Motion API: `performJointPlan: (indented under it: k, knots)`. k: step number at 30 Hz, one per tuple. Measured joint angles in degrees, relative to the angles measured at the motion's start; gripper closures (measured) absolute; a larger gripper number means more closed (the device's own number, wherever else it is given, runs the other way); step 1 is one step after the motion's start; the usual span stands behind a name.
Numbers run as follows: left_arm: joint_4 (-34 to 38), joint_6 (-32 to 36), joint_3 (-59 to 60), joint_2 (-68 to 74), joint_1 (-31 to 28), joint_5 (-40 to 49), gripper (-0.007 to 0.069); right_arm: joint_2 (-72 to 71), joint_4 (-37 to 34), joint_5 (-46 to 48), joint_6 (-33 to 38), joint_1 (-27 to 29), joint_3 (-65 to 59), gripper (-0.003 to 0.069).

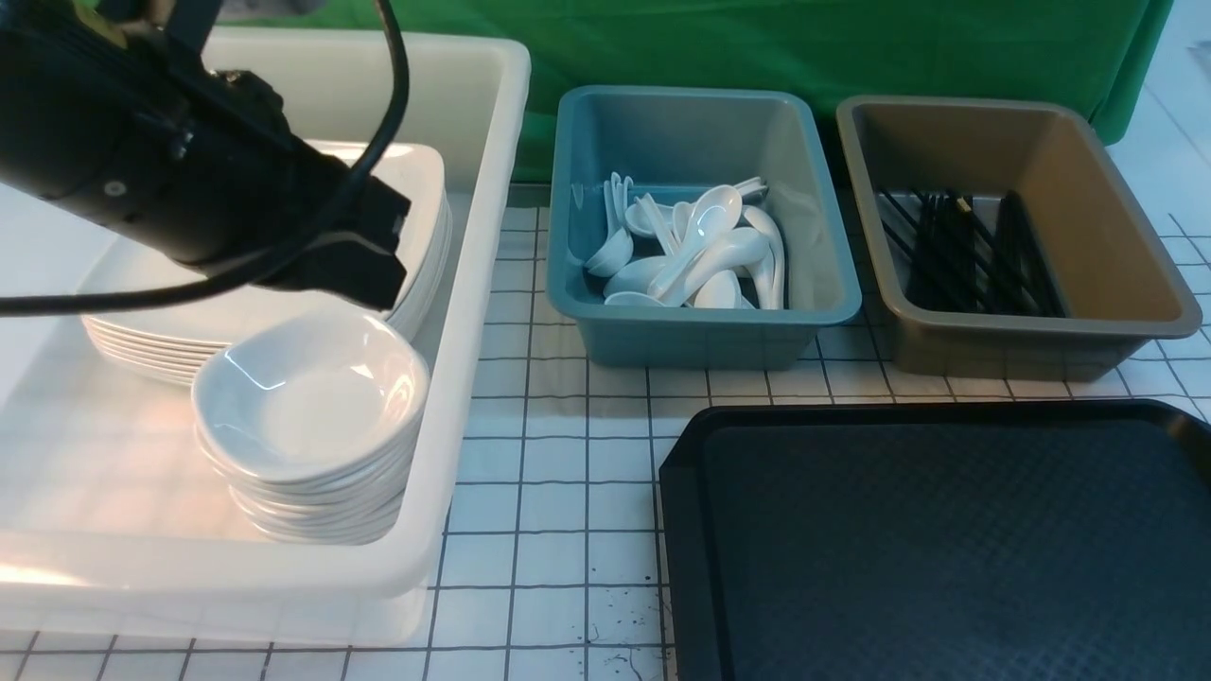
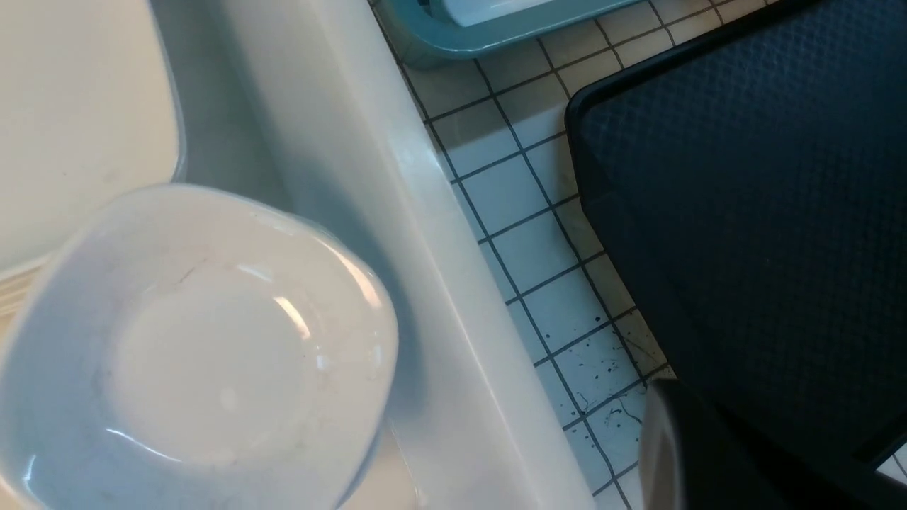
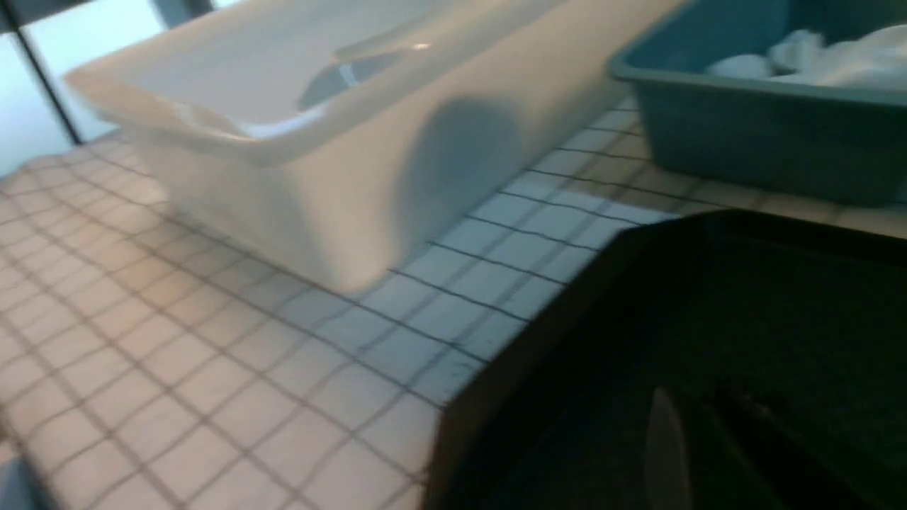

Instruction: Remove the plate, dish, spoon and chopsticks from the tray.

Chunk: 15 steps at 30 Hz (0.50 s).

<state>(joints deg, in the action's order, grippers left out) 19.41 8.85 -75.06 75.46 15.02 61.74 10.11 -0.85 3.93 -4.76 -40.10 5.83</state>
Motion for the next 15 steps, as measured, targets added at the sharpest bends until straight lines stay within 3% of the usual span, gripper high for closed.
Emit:
performJointPlan:
  k: [8, 15]
  knots:
    - [-0.4, 0.0, 0.0, 0.0, 0.0, 0.3, 0.0620, -5.2, 2.5, 1.9, 0.0, 21.1, -5.7, 0.0540]
    - [-1.4, 0.5, 0.0, 0.0, 0.0, 0.3, 0.0620, -6.8, 6.1, 5.1, 0.0, 31.2, -5.4, 0.0531]
